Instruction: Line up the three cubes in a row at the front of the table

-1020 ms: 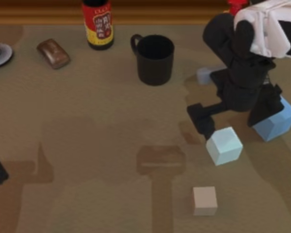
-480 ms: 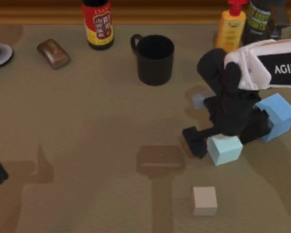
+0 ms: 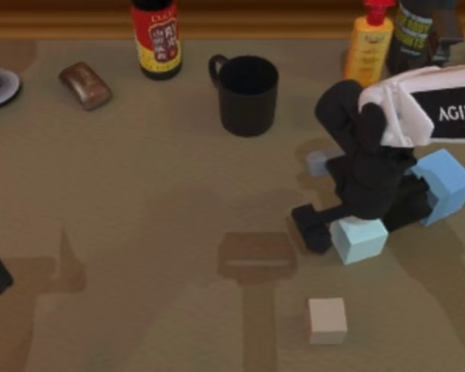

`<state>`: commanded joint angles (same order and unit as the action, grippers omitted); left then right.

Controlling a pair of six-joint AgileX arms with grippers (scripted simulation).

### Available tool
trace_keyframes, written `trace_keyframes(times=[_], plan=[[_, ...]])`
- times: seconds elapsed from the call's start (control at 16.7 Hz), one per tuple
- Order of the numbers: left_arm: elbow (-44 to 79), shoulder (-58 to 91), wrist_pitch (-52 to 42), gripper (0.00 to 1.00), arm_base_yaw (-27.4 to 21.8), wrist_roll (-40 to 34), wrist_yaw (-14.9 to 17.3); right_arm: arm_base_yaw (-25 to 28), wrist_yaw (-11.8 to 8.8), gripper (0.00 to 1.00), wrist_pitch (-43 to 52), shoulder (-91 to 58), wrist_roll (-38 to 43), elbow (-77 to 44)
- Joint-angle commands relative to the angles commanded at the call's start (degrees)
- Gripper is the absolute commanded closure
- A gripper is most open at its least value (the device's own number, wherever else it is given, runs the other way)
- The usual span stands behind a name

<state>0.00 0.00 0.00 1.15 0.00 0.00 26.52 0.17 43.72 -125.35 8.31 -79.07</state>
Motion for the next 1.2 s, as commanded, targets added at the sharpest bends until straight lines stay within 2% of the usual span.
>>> trace_keyframes(times=[0.66, 1.2], plan=[[0.0, 0.0, 0.0, 0.0, 0.0, 0.0, 0.0, 0.0, 0.0, 0.98, 0.0, 0.0, 0.0, 0.0], [0.0, 0.0, 0.0, 0.0, 0.0, 0.0, 0.0, -0.11, 0.17, 1.0, 0.54, 1.38, -0.06, -0.46]])
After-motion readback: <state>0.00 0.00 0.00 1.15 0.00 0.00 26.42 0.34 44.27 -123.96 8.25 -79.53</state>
